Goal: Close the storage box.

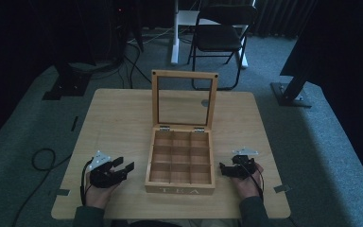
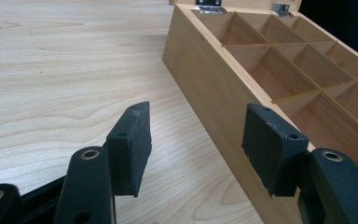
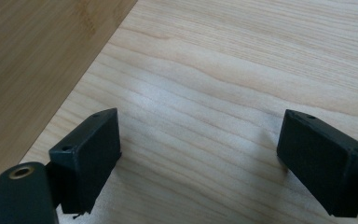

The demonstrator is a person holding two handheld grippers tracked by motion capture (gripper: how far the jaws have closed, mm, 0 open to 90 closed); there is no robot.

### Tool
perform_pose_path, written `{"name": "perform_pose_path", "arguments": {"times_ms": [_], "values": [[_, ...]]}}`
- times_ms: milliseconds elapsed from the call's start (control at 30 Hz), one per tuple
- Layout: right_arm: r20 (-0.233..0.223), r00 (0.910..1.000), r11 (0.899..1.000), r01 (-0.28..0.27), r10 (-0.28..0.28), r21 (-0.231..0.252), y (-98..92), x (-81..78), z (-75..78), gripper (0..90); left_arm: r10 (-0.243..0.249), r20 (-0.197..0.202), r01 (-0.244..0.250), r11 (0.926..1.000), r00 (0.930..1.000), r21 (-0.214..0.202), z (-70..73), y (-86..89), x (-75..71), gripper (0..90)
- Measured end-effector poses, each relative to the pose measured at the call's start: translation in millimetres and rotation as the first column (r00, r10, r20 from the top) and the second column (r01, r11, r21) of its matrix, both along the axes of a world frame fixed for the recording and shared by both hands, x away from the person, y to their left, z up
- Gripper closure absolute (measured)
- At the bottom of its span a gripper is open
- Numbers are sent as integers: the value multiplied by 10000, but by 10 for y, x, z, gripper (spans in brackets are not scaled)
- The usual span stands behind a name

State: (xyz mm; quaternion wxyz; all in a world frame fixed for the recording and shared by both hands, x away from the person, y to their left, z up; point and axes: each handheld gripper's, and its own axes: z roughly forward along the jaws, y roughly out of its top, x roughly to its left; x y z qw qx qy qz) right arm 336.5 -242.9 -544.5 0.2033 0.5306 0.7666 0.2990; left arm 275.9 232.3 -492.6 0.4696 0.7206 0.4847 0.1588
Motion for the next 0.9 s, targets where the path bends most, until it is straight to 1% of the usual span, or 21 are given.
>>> {"name": "perform_pose_path", "arguments": {"times_ms": [67, 133, 200, 300, 467, 500, 600, 700, 733, 833, 867, 900], "values": [[-117, 9999, 10000, -15, 14, -32, -1, -1, 17, 169, -74, 15, 74, 10000, 10000, 66, 24, -3, 4, 427], [-248, 9997, 10000, 7, -9, -68, -7, -3, 46, 237, -130, 58, 129, 9998, 9999, 122, 51, -11, 10, 427], [-325, 9995, 10000, -11, 12, 39, -20, -6, 59, 256, -192, 73, 191, 9996, 9998, 208, 77, -16, 19, 428], [-316, 9995, 9999, -48, 52, 112, -16, -20, 90, 278, -259, 83, 256, 9991, 9996, 333, 103, -22, 41, 433], [100, 9998, 9996, -184, 182, 216, 9, -39, 215, 306, -333, -12, 333, 9985, 9994, 443, 143, -35, 83, 438], [273, 9993, 9995, -267, 262, 189, 22, -39, 266, 309, -368, -30, 369, 9982, 9993, 481, 155, -38, 90, 438], [381, 9989, 9996, -266, 260, 135, 33, -32, 309, 306, -371, -21, 372, 9978, 9993, 545, 184, -53, 117, 438], [461, 9985, 9993, -296, 285, 221, 46, -10, 382, 310, -427, 12, 425, 9971, 9991, 632, 216, -69, 147, 437], [461, 9985, 9993, -296, 285, 221, 46, -10, 382, 310, -434, 24, 432, 9967, 9991, 683, 225, -74, 157, 437], [591, 9976, 9992, -358, 347, 180, 64, 2, 444, 304, -437, 47, 432, 9961, 9990, 770, 244, -86, 191, 437], [714, 9965, 9989, -437, 425, 156, 73, 13, 482, 305, -452, 48, 447, 9958, 9990, 795, 251, -89, 203, 437], [714, 9965, 9989, -437, 425, 156, 73, 13, 482, 305, -439, 65, 432, 9958, 9990, 808, 257, -93, 215, 437]]}}
